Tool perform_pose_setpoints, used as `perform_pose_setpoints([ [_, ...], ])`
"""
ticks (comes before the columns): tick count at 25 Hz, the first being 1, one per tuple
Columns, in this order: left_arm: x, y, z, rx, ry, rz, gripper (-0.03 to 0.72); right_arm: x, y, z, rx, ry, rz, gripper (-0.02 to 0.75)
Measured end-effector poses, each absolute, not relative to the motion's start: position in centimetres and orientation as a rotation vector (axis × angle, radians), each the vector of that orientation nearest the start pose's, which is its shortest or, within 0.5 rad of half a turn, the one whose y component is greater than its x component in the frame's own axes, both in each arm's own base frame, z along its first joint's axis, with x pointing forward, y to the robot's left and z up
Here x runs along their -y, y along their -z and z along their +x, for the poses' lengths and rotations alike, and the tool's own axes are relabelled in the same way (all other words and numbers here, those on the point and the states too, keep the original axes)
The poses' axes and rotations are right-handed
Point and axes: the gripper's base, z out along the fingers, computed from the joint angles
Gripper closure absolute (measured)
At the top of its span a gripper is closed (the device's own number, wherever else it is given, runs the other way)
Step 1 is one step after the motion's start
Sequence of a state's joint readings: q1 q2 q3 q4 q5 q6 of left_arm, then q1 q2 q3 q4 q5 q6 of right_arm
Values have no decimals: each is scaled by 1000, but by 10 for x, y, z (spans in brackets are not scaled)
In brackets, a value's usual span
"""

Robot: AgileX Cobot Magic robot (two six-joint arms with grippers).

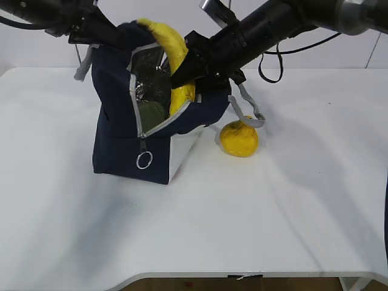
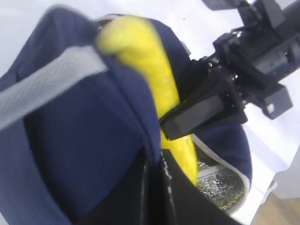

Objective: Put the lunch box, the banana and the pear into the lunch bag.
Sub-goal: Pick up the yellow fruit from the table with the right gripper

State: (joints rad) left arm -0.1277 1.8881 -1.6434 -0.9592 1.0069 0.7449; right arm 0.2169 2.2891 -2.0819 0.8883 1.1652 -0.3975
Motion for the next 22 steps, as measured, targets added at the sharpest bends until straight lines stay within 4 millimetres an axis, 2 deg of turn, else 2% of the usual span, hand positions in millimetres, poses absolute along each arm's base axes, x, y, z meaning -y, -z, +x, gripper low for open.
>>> perform_pose_setpoints([
  [5, 116, -311, 406, -2268, 951, 578, 690, -173, -247, 470, -2491, -1209, -467, 279],
  [13, 116, -311, 406, -2266, 951, 576, 690, -172, -250, 469, -2476, -1271, -478, 256],
  [15, 116, -311, 406, -2265, 950, 578, 691, -167, -253, 471, -2467, -1275, -473, 256],
  [19, 116, -311, 406, -2265, 950, 578, 691, -144, -269, 480, -2407, -1253, -430, 255],
  [22, 116, -311, 406, -2265, 950, 578, 691, -119, -296, 483, -2338, -1207, -403, 255],
])
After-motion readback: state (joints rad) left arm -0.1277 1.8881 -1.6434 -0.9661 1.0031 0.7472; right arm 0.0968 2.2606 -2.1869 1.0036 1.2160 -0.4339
